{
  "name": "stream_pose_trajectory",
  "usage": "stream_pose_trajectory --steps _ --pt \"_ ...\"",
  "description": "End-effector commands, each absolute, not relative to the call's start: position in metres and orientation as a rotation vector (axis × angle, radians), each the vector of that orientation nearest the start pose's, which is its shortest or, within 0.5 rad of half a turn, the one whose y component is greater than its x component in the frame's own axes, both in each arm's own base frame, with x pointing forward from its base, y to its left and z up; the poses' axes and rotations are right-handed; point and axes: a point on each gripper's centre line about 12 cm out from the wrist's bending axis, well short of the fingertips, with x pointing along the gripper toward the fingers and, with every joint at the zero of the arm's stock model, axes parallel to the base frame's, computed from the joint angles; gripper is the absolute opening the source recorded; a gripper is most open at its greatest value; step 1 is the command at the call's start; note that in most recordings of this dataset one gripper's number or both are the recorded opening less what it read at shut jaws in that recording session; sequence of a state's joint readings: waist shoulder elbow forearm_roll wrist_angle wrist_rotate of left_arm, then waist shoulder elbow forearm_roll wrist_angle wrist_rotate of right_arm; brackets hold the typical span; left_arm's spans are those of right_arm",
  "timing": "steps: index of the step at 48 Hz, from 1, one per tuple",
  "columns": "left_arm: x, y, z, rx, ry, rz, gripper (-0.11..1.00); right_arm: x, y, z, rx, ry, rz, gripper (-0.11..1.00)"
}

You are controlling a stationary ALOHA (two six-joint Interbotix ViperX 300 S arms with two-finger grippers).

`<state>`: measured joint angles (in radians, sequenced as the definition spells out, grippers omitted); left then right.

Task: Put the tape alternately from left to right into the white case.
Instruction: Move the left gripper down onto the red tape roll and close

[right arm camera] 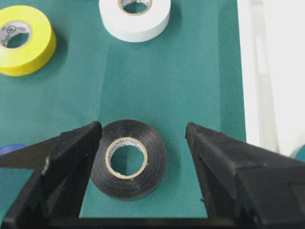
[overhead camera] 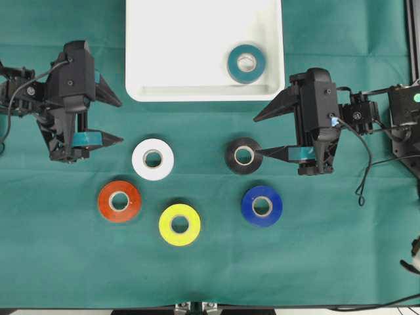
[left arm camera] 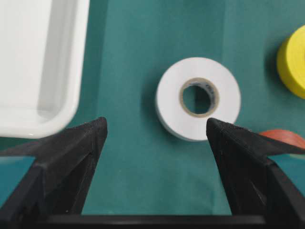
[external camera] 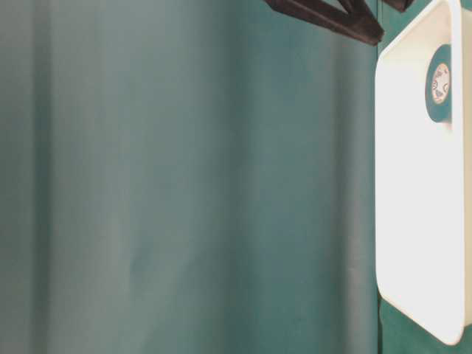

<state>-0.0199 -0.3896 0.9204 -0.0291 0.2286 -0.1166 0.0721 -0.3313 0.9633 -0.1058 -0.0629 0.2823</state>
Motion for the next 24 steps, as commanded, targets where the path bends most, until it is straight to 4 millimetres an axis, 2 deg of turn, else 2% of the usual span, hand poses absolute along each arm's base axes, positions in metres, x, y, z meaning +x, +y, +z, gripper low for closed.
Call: stream_pose_trajectory --steps 1,24 --pt "0.287 -0.013 0.198 -0.15 0.743 0.018 0.81 0.301 0.024 0.196 0.156 0.549 0.033 0.79" --pt "0.272 -0.055 0.184 -0.302 0.809 -0.033 0.81 0.3 0.024 0.194 0.155 0.555 0.033 0.79"
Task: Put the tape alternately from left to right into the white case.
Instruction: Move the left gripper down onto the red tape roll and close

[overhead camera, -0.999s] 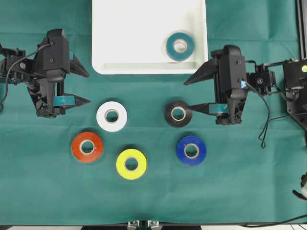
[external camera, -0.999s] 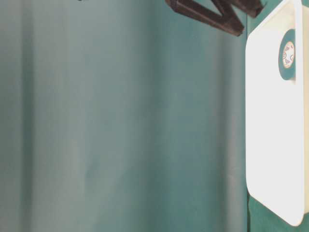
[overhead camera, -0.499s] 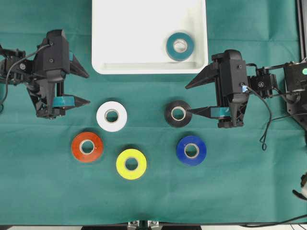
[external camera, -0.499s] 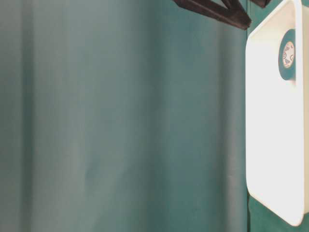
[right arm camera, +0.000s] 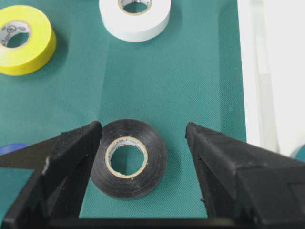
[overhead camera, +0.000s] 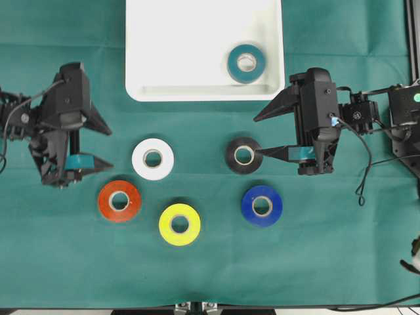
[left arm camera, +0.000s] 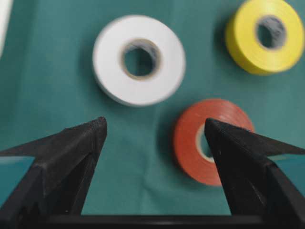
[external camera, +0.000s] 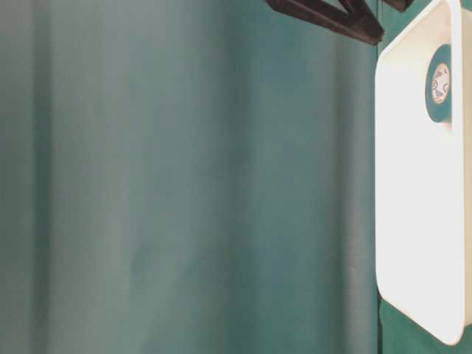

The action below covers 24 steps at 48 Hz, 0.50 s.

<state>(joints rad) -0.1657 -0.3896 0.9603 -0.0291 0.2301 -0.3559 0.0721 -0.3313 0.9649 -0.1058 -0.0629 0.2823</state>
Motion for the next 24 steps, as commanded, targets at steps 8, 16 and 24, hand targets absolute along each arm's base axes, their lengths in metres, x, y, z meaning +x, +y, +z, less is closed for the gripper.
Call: stream_pose_trajectory --steps 8,16,24 --pt "0.274 -0.071 0.174 -0.284 0.85 -0.072 0.81 0.301 0.024 0.192 0.153 0.56 0.033 0.79" --pt "0.281 -0.08 0.162 -0.267 0.898 -0.082 0.81 0.301 0.024 0.193 0.154 0.558 0.033 0.79" --pt "0.291 -0.083 0.149 -0.268 0.941 -0.067 0.81 0.301 0.024 0.192 0.154 0.561 0.034 0.79"
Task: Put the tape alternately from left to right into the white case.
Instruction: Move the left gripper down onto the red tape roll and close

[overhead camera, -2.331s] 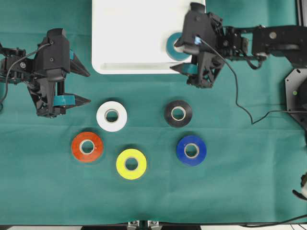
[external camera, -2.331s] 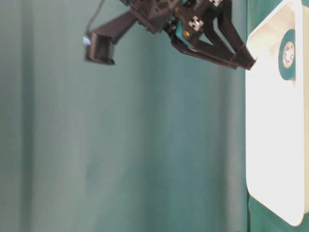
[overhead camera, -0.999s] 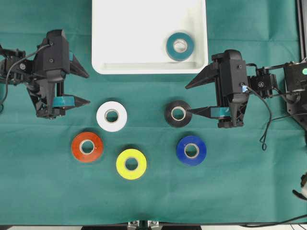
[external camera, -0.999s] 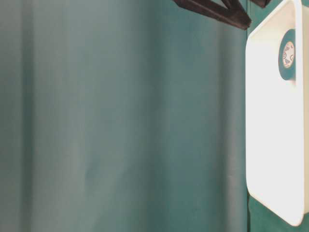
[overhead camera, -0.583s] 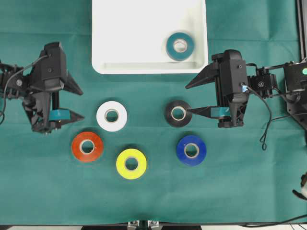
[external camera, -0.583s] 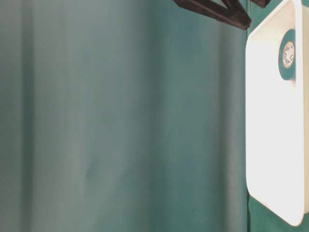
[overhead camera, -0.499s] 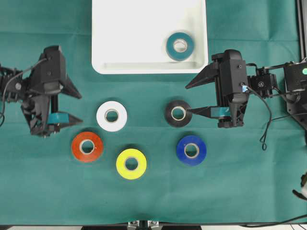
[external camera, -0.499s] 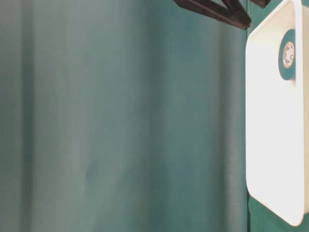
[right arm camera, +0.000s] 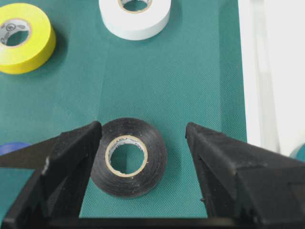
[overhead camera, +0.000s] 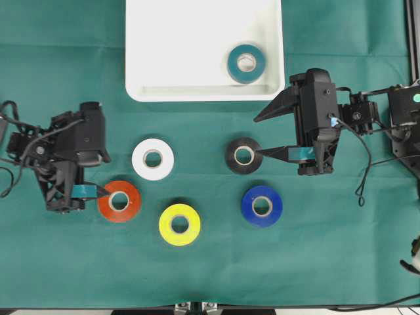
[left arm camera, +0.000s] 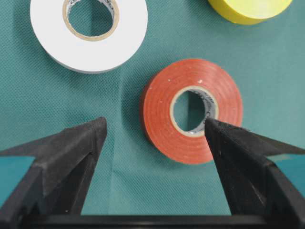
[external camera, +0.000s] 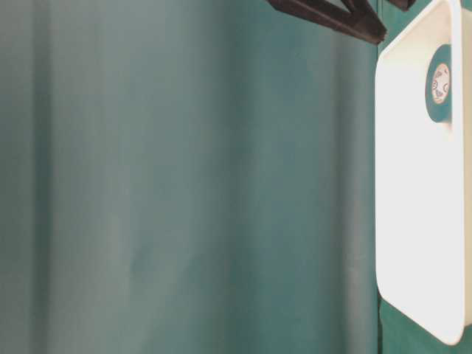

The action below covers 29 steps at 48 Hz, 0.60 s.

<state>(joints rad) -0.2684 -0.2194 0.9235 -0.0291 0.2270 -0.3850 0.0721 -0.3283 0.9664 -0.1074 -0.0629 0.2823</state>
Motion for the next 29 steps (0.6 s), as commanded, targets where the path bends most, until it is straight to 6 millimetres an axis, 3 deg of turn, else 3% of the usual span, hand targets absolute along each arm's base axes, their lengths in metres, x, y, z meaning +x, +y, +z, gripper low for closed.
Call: stream_pose_trajectory --steps 1,14,29 --pt "0.292 -0.083 0.148 -0.272 0.946 -0.063 0.81 0.301 0.024 0.192 0.154 0.561 0.034 0.79" --pt "0.295 -0.085 0.132 -0.377 1.0 0.011 0.81 0.301 0.024 0.191 0.154 0.563 0.032 0.79" --pt "0.298 -0.087 0.124 -0.375 1.024 0.018 0.81 0.3 0.024 0.189 0.154 0.569 0.032 0.79"
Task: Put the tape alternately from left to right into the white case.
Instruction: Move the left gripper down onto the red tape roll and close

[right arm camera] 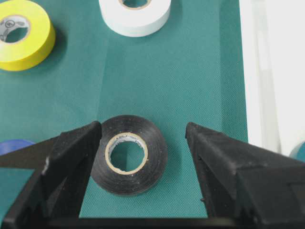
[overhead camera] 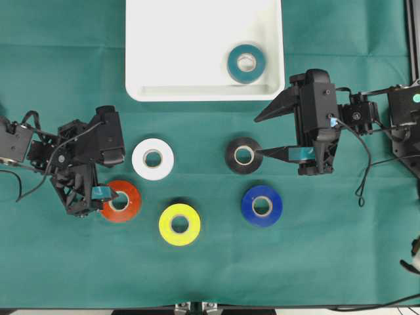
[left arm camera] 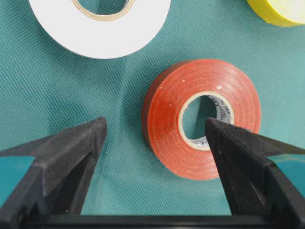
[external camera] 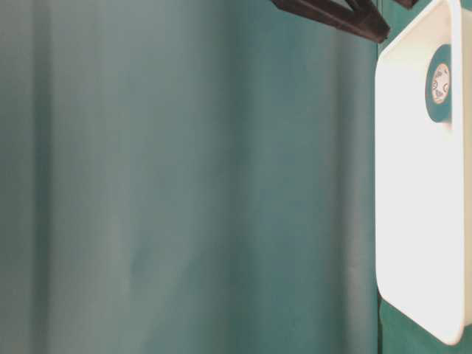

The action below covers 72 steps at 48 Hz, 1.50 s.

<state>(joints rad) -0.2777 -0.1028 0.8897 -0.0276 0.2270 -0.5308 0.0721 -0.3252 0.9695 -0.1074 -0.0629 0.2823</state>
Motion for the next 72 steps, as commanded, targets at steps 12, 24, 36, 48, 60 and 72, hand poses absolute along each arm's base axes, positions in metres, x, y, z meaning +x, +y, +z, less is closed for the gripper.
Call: stream_pose_trajectory --steps 12,24,36,48,60,72 --pt "0.303 -0.09 0.112 -0.365 1.063 0.029 0.81 0.301 0.024 0.19 0.154 0.566 0.033 0.79" --pt "0.308 -0.093 0.103 -0.35 1.099 0.034 0.81 0.3 0.024 0.19 0.154 0.567 0.032 0.79" --pt "0.306 -0.093 0.099 -0.346 1.112 0.037 0.81 0.3 0.024 0.189 0.154 0.569 0.032 0.79" --pt "0.303 -0.094 0.094 -0.332 1.147 0.042 0.75 0.299 0.024 0.188 0.154 0.572 0.031 0.79" --pt "0.297 -0.099 0.092 -0.308 1.178 0.03 0.17 0.299 0.024 0.188 0.154 0.572 0.031 0.79" --pt "0.298 -0.1 0.096 -0.309 1.167 0.024 -0.03 0.3 0.024 0.189 0.154 0.57 0.031 0.79"
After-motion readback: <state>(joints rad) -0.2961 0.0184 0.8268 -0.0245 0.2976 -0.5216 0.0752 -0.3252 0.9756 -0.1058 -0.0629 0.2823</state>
